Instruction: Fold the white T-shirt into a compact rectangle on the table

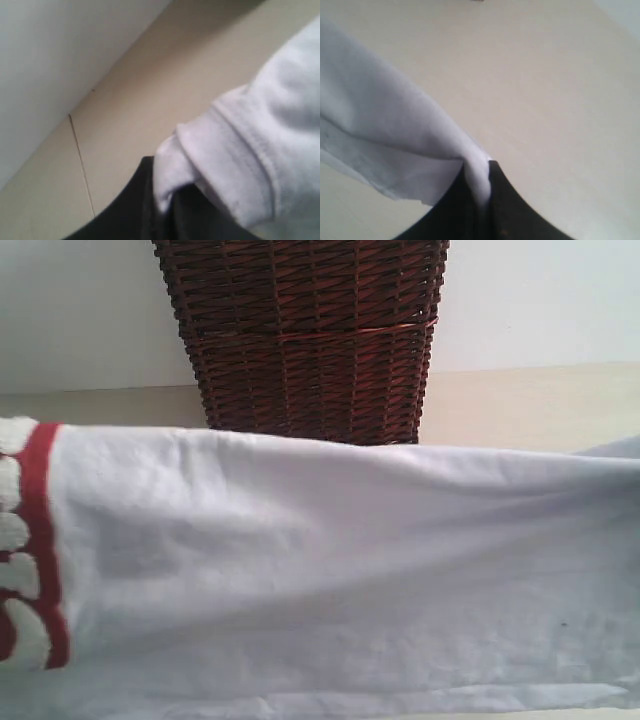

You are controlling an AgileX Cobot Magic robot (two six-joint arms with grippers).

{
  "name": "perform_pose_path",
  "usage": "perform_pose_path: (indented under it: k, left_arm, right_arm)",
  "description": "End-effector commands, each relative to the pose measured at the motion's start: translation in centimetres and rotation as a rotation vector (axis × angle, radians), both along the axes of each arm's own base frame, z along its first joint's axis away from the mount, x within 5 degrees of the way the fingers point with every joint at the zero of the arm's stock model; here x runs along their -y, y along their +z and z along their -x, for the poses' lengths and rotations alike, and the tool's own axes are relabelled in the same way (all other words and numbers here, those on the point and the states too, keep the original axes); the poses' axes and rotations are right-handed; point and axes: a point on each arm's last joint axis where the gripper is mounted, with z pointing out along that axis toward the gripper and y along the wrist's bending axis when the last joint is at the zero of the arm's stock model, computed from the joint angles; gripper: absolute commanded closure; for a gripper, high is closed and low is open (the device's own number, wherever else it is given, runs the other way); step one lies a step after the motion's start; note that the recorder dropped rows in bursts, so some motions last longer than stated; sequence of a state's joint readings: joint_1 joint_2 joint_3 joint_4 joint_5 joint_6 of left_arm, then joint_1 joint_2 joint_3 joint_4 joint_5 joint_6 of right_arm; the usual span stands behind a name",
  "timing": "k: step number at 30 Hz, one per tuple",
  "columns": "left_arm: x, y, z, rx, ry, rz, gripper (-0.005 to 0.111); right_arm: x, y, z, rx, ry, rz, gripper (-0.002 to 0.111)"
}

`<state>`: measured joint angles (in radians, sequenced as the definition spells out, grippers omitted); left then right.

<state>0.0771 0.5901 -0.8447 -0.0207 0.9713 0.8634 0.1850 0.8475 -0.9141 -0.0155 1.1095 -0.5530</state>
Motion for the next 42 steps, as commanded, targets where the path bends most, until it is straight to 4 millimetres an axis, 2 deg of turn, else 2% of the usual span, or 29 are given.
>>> perform_pose_path:
  k: [1,4,7,9,12,14,16,18,22,25,27,30,31,32,34,37,42]
  left_arm:
    - [-1.0,-4.4,-5.3,-0.031,0.016,-0.087,0.107]
    - [-1.6,-6.9,-8.6,-0.012,-0.013,-0.181,0.107]
    - [-1.6,-8.9,-11.8,0.008,-0.045,-0.185,0.107]
    - [-1.6,-10.1,-13.7,0.025,-0.061,-0.179,0.106]
    - [-1.6,-12.0,-16.2,0.061,-0.082,-0.169,0.097]
    - [-1.9,-13.1,-17.5,0.095,-0.080,-0.163,0.085]
    - [-2.5,-14.1,-18.6,0.131,-0.056,-0.145,0.071]
    - [-3.3,-14.8,-19.3,0.162,-0.018,-0.123,0.061]
    - [-4.9,-16.1,-20.2,0.209,0.068,-0.085,0.060]
    - [-5.1,-16.3,-20.5,0.240,0.072,-0.087,0.063]
    - [-4.6,-16.2,-20.6,0.249,0.086,-0.031,0.069]
    - [-3.3,-16.1,-20.5,0.232,0.105,0.087,0.092]
    - [-2.6,-16.0,-20.4,0.205,0.092,0.108,0.102]
    - [-1.8,-16.1,-20.2,0.166,0.068,0.110,0.106]
    - [-0.3,-16.2,-19.9,0.066,0.039,0.123,0.107]
    - [1.8,-16.2,-19.8,-0.181,0.035,0.136,0.107]
    - [4.6,-16.6,-18.6,-0.556,0.001,0.151,0.107]
  right_arm:
    - [-0.4,-5.3,-6.3,-0.038,0.024,0.136,0.108]
    - [-1.0,-8.6,-10.1,-0.032,0.039,0.160,0.108]
    - [-1.8,-11.5,-13.1,-0.015,0.066,0.144,0.108]
    - [-2.2,-13.1,-14.6,0.011,0.086,0.135,0.108]
    - [-2.6,-15.1,-16.5,0.063,0.130,0.152,0.104]
    - [-2.9,-15.7,-17.7,0.110,0.132,0.133,0.095]
    - [-3.0,-15.5,-19.0,0.179,0.127,0.106,0.084]
    - [-2.9,-15.0,-20.0,0.245,0.098,0.062,0.076]
    - [-1.8,-14.1,-21.7,0.306,-0.016,-0.026,0.074]
    - [-1.1,-14.0,-22.2,0.305,-0.074,-0.057,0.074]
    - [-0.9,-14.2,-22.2,0.284,-0.121,-0.087,0.075]
    - [-0.7,-14.6,-21.8,0.227,-0.175,-0.102,0.081]
    - [-0.6,-14.8,-21.6,0.190,-0.195,-0.096,0.086]
    - [-0.4,-15.0,-21.4,0.146,-0.215,-0.081,0.093]
    - [-0.2,-15.3,-20.9,0.049,-0.268,-0.071,0.109]
    - [-0.4,-15.2,-20.3,-0.098,-0.309,-0.100,0.108]
    - [-3.1,-15.1,-18.8,-0.322,-0.122,-0.300,0.108]
